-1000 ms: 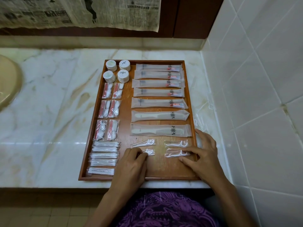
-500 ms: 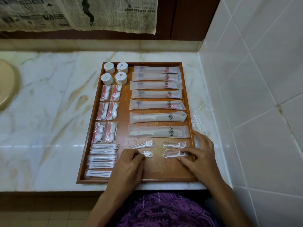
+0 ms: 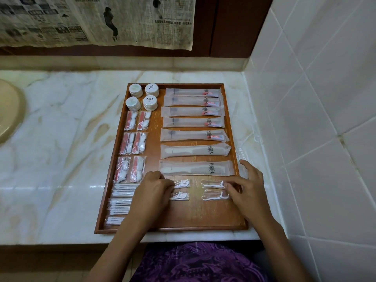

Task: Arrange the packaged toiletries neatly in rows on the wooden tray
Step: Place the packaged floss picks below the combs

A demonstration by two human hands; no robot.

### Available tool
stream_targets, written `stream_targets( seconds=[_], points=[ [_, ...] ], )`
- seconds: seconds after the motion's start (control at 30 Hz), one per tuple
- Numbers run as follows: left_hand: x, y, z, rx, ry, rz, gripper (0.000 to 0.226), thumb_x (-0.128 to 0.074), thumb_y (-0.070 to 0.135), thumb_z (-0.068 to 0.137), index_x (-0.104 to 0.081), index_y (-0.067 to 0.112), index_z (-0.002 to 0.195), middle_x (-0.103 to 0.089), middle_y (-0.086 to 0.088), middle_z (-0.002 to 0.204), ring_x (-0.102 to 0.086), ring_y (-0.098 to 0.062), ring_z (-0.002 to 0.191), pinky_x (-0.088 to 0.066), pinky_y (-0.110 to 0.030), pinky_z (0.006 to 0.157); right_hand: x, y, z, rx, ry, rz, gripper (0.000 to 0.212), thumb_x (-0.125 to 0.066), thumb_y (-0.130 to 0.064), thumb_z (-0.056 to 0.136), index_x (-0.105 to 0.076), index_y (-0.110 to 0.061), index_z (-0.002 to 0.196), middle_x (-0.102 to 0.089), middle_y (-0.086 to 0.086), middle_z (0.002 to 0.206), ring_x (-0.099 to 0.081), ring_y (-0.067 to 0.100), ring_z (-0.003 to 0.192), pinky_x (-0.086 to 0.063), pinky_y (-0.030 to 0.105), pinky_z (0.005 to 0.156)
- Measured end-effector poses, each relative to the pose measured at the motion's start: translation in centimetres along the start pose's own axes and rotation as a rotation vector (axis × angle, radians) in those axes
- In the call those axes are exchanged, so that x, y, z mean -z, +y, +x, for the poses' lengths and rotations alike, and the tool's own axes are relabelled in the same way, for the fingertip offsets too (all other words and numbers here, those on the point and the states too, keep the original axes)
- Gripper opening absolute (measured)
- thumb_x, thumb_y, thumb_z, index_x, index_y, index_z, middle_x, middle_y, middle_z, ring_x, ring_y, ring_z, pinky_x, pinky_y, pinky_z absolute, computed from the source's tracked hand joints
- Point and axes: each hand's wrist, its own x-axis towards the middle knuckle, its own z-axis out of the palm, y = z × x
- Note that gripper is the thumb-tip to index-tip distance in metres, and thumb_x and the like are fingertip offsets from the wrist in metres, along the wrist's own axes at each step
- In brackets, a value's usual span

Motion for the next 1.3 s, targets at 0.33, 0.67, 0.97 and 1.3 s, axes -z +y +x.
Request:
stream_targets(
  seconds=[0.33,0.67,0.97,1.3],
  points=[
    [0.4,-0.2,1.3,0.021,-0.031,-0.023,0.013,-0.065,0.024,0.088,-0.077,0.021,0.095,-0.059,0.0,0.084,-0.054,-0.021,0.093,-0.046,-0.033,0.071,0.2,-0.2,1.2,-0.014,-0.001,-0.002,0.012,-0.076,-0.025,0.081,-0.077,-0.029,0.093,-0.042,0.0,0.147,-0.029,0.017,0.135,-0.036,0.038,0.104],
    [0.6,-0.2,2.0,-0.003,-0.128,0.047,0.015,-0.063,0.018,0.086,-0.077,0.016,0.088,-0.061,-0.005,0.086,-0.054,-0.022,0.097,-0.05,-0.039,0.075,0.3,-0.7,1.8,0.025,-0.119,-0.129,0.009,-0.082,-0.038,0.072,-0.078,-0.036,0.08,-0.034,-0.007,0.152,-0.018,0.017,0.137,-0.025,0.045,0.11],
    [0.4,-0.3,2.0,-0.025,-0.091,0.032,0.016,-0.061,0.015,0.087,-0.077,0.015,0.09,-0.061,-0.005,0.084,-0.055,-0.024,0.094,-0.051,-0.04,0.072,-0.1,-0.8,1.8,0.014,-0.071,-0.102,0.007,-0.081,-0.033,0.075,-0.078,-0.032,0.081,-0.038,-0.004,0.151,-0.022,0.019,0.138,-0.028,0.046,0.109],
    [0.2,0.4,0.9,-0.038,0.012,0.025,0.014,-0.073,0.003,0.076,-0.076,0.009,0.089,-0.061,-0.008,0.079,-0.059,-0.032,0.081,-0.053,-0.042,0.056,-0.4,-0.6,0.8,0.02,-0.019,0.02,0.012,-0.081,-0.032,0.076,-0.078,-0.034,0.087,-0.037,-0.004,0.151,-0.024,0.017,0.138,-0.033,0.047,0.109]
  ],
)
